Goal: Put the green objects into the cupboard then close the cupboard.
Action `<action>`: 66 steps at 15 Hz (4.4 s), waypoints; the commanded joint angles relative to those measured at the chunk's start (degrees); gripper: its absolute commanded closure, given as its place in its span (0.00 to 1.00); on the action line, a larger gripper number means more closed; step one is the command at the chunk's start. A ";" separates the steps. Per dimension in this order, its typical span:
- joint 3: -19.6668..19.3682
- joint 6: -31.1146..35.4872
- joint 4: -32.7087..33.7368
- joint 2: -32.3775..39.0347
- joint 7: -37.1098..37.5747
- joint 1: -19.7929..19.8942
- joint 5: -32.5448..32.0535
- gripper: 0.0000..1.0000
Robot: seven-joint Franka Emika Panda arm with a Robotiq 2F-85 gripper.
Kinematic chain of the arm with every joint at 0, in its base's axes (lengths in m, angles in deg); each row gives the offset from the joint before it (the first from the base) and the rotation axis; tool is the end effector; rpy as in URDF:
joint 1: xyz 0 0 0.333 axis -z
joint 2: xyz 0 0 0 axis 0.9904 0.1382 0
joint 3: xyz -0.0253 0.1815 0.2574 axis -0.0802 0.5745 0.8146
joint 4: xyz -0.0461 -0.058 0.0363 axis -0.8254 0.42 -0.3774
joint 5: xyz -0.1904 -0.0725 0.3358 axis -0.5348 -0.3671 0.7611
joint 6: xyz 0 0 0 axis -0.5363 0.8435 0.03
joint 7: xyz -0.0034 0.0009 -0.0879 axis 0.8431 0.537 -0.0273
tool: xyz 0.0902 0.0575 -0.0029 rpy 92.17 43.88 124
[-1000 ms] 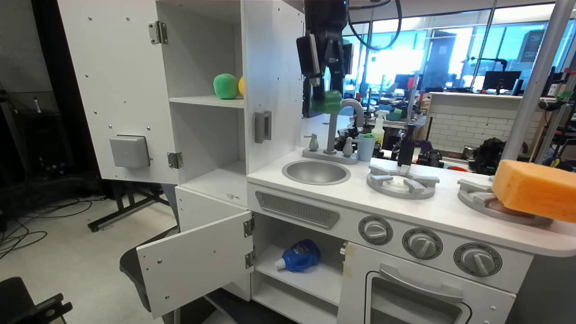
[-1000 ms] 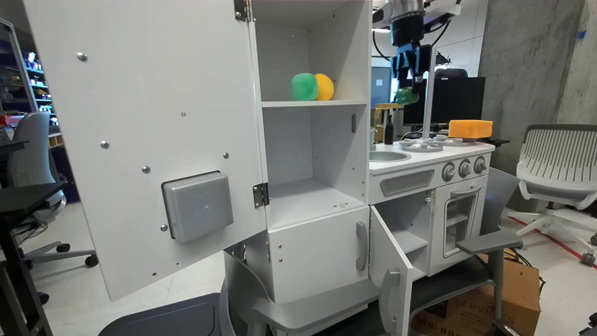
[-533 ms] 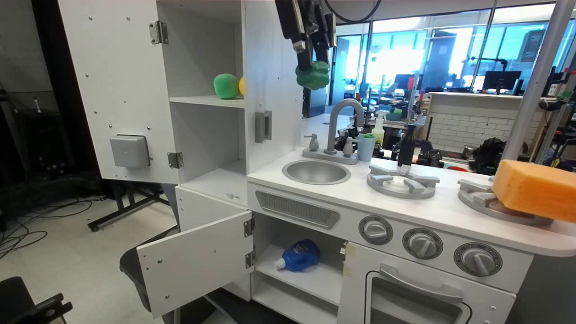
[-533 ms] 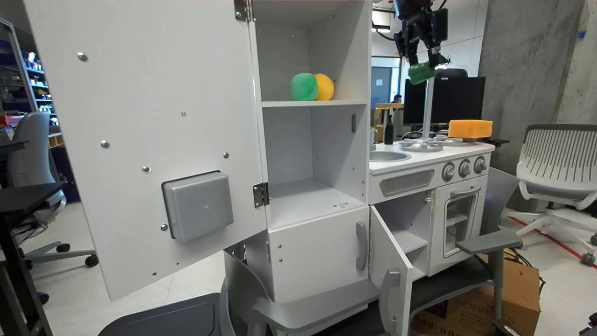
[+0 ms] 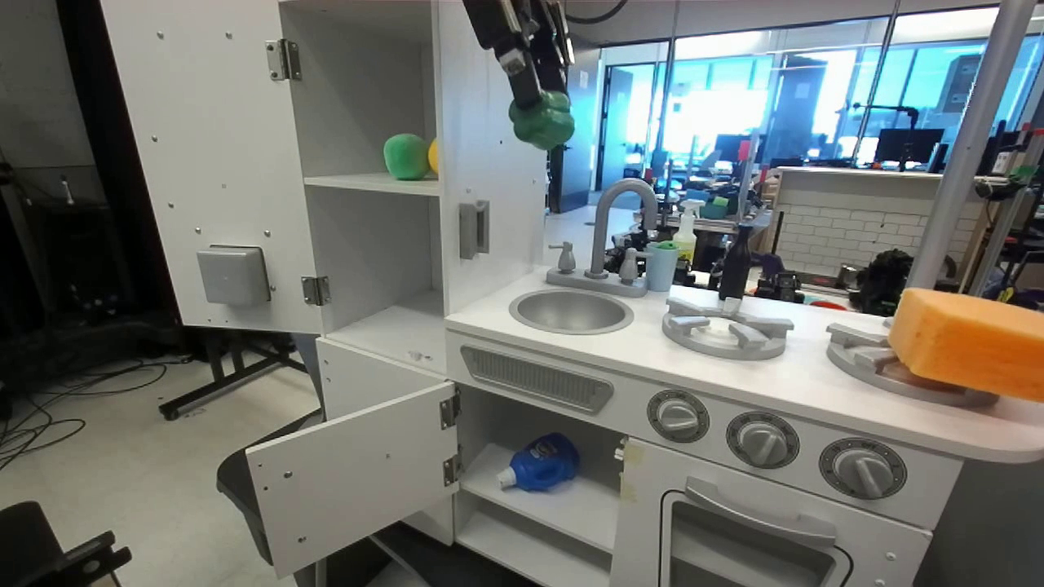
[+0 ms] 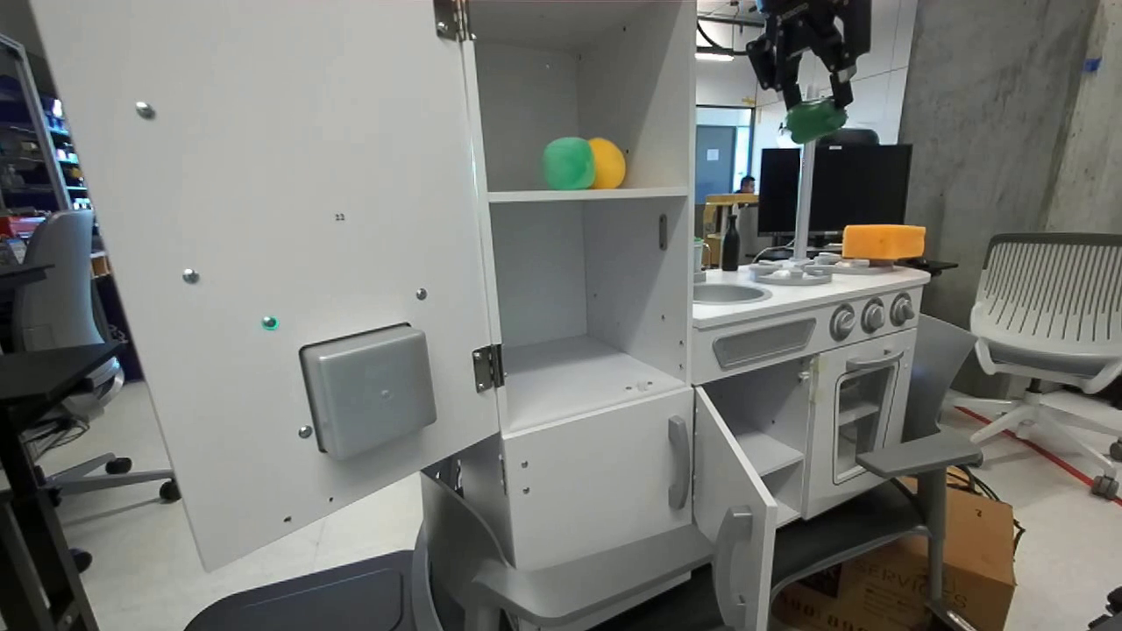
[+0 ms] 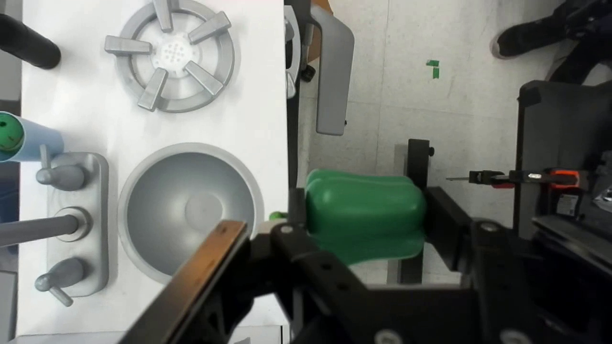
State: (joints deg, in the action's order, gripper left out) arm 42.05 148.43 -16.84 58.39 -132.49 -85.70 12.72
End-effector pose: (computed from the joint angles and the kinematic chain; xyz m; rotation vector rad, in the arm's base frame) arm 0.6779 0.0192 0.4838 1.8414 2.1311 -0.4494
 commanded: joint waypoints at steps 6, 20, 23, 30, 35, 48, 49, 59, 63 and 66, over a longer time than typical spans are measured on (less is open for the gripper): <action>3.43 12.77 -29.68 -18.96 1.11 -2.02 -7.13 0.63; 14.26 36.62 -68.47 -42.59 39.39 -13.04 -1.52 0.63; 14.96 39.02 -68.66 -45.98 47.03 -14.82 -1.26 0.63; 15.26 47.20 -62.17 -44.12 62.61 -9.63 -11.42 0.63; 18.93 53.41 -51.39 -31.39 81.45 -0.45 -27.27 0.63; 18.76 50.15 -19.43 -0.12 110.21 -3.48 -54.69 0.63; 18.85 49.78 -18.31 0.70 110.13 -3.75 -54.51 0.63; 20.05 50.27 -19.66 -0.36 107.10 -2.60 -50.41 0.00; 17.47 49.05 -26.03 -5.90 94.55 -5.17 -36.56 0.00; 23.04 43.60 -30.63 -10.91 80.46 -1.49 -24.67 0.00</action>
State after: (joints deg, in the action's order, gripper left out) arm 61.23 196.81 -41.66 54.29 -40.80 -89.70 -21.59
